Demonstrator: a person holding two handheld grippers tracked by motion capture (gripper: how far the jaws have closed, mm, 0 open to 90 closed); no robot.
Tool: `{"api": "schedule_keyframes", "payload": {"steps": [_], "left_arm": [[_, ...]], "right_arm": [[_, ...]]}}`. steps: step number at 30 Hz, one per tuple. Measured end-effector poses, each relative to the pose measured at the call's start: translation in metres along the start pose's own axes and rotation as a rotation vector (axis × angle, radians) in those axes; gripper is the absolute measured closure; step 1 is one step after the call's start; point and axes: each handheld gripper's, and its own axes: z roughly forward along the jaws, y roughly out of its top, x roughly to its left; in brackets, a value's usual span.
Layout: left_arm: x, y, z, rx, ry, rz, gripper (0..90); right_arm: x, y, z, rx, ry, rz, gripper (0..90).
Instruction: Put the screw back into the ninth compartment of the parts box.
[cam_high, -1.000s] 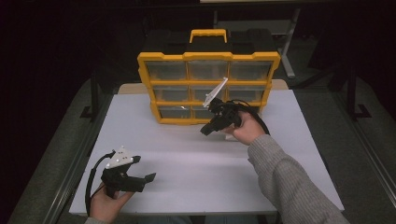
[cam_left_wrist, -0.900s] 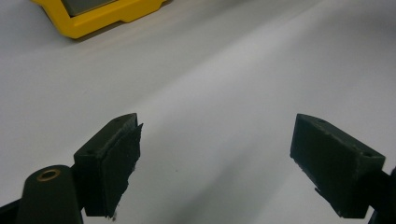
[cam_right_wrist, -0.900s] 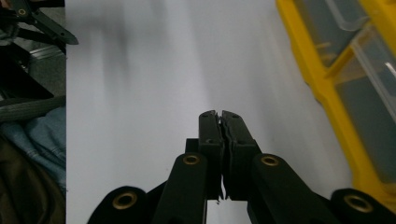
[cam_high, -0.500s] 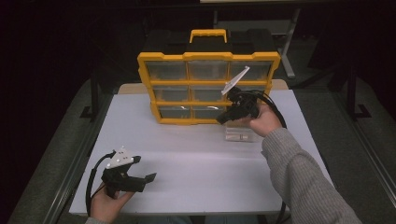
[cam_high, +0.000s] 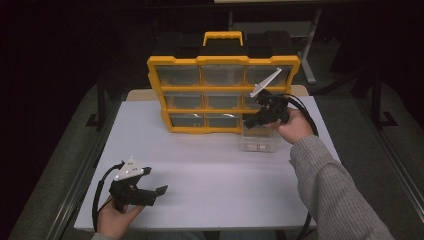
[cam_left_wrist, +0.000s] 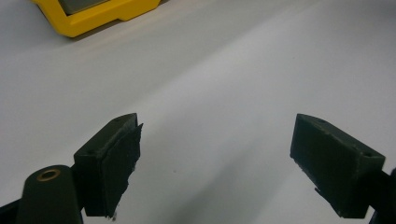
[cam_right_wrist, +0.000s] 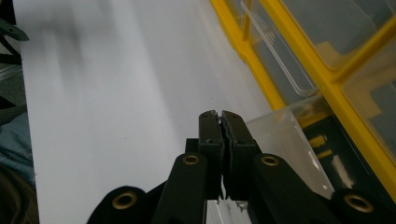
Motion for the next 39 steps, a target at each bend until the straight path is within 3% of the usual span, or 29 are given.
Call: {"api": "schedule_keyframes", "payload": {"steps": [25,39], "left_arm": [[-0.001,0.0,0.001,0.003,-0.003,-0.002,15.7],[-0.001,-0.001,0.001,0.007,0.004,0.01,15.7]], "right_arm": [[-0.021,-0.033,0.013,0.026,-0.04,0.106,86.0],[-0.027,-0.045,0.028,0.026,-0.039,0.127,84.8]]}}
